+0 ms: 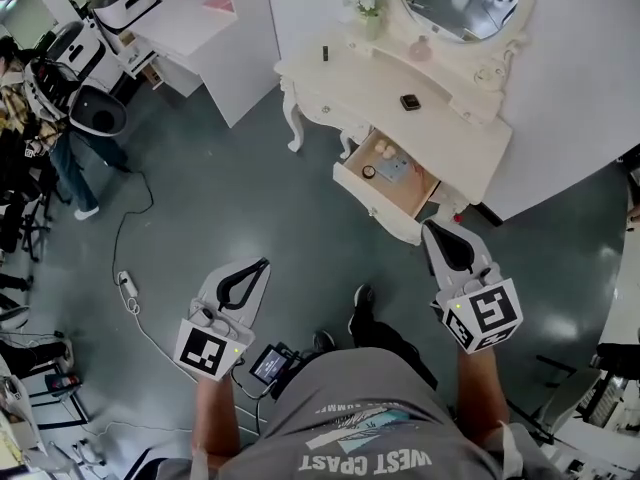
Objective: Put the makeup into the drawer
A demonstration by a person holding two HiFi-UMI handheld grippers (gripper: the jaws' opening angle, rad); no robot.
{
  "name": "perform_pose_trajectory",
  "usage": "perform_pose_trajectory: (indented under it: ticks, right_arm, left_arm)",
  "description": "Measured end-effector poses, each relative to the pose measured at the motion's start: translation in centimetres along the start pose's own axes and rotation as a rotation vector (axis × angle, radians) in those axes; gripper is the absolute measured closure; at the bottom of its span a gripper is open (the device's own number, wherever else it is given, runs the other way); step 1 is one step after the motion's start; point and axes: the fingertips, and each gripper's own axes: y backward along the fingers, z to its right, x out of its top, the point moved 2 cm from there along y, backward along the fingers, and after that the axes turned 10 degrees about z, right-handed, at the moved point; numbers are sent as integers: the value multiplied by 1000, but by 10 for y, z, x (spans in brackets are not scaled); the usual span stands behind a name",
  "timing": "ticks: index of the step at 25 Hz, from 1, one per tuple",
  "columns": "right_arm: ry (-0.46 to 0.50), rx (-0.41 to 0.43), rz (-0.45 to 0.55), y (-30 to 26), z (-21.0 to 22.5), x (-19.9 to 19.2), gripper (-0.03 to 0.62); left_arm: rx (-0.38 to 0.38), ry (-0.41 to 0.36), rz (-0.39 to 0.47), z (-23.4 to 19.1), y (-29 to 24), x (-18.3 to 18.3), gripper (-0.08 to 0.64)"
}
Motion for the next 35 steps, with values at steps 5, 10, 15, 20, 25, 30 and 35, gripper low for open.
perform_pose_trajectory:
  ticks: [5,10,15,20,25,30,35]
  right_arm:
    - [-13,44,2,-37,39,-7,591]
    - [-25,87,7,-71,79,-12,591]
    - [-30,137,27,-96,114,-12,591]
    - [-29,149,40,-109,146,-14,591]
    - [-37,146,17,-117,159,-24,591]
    - [-43,124,-5,-130,167,-27,591]
    - [-39,34,-30,-146,183,-24,591]
  left_arm:
    - [30,-3,-15,-14,-45,1,558]
    - [65,-1,-33,-21,-86,-1,558]
    - [109,-14,-47,-27,-121,5,558]
    - [126,-28,-52,-27,-151,8,558]
    - [128,-15,-51,-34,-167,6,558]
    - [108,7,-52,-55,-185,-3,558]
    - [26,8,-21,-91,-218,-2,558]
